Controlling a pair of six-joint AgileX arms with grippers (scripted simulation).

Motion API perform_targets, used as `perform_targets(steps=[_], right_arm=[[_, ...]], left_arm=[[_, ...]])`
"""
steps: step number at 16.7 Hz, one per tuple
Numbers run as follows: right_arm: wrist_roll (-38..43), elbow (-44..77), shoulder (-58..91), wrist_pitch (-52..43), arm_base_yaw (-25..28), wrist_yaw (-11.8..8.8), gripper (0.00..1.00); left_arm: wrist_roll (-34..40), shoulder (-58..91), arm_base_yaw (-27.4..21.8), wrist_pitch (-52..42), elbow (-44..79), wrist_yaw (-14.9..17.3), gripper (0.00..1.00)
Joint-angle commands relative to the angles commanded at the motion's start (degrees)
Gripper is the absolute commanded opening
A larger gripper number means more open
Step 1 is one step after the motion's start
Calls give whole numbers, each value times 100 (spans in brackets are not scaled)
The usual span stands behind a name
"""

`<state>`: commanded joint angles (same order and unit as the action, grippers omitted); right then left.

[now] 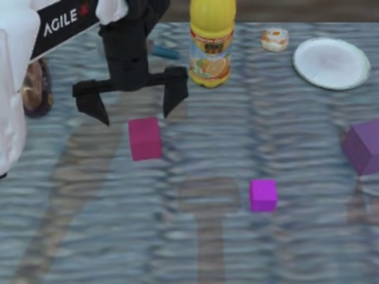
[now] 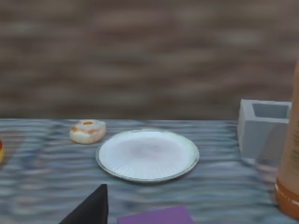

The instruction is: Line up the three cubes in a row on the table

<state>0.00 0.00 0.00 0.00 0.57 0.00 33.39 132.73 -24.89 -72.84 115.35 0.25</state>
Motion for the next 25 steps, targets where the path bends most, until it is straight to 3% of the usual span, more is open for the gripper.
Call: perform_targets(steps=[6, 11, 24, 25], right_arm=[[0, 0, 0, 0, 0, 0, 100], [0, 0, 0, 0, 0, 0, 100], [0, 0, 0, 0, 0, 0, 100], [0, 0, 0, 0, 0, 0, 100]], left_arm=[[4, 319, -8, 1391, -1013, 3, 100], [7, 370, -12, 1531, -1138, 4, 100], [7, 370, -12, 1531, -1138, 4, 2], [7, 370, -12, 1531, -1138, 4, 0]])
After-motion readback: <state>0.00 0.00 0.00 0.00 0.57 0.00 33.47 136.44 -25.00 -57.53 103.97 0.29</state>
